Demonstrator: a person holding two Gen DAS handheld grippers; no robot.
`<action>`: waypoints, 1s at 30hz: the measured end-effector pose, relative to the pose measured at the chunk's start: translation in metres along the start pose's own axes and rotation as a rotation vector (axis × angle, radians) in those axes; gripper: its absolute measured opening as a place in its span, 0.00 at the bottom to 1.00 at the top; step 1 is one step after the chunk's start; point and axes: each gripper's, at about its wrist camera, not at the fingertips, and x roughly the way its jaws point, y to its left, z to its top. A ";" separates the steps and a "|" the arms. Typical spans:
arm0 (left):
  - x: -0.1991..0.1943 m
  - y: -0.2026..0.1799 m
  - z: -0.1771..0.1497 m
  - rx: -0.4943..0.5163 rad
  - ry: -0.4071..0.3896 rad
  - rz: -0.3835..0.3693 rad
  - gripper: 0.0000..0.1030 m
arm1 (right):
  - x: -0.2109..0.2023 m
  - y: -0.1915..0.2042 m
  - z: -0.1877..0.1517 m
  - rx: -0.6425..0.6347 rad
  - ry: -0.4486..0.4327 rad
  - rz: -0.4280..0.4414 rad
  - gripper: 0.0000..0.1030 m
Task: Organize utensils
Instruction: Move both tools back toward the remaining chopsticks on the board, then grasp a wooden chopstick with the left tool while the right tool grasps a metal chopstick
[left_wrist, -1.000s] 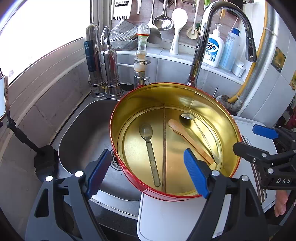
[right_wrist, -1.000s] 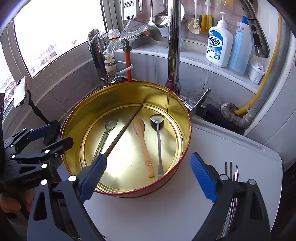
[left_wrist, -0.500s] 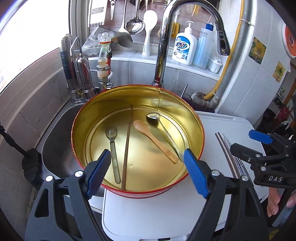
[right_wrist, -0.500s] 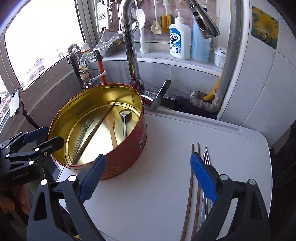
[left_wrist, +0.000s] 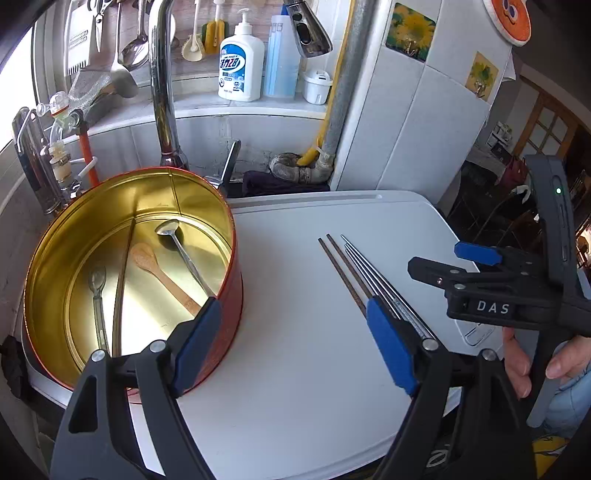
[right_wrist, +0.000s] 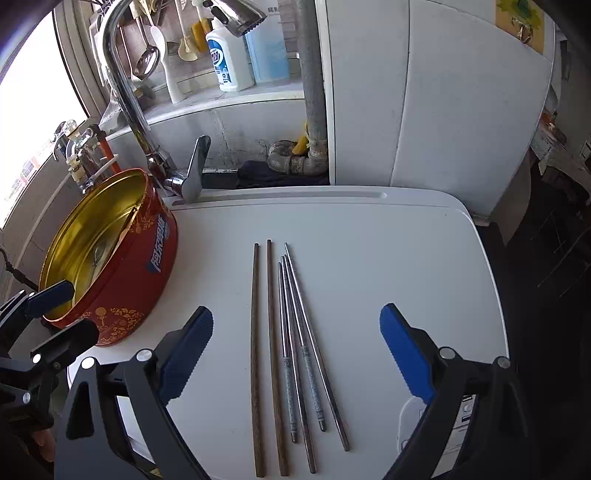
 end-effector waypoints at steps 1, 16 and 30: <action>0.003 -0.007 0.000 0.020 0.007 -0.007 0.77 | 0.003 -0.004 -0.001 0.003 0.010 -0.005 0.90; 0.086 -0.051 -0.021 0.084 0.175 -0.042 0.77 | 0.055 -0.045 -0.020 0.011 0.133 -0.047 0.90; 0.106 -0.051 -0.024 0.075 0.207 -0.001 0.77 | 0.070 -0.050 -0.018 -0.025 0.160 -0.057 0.90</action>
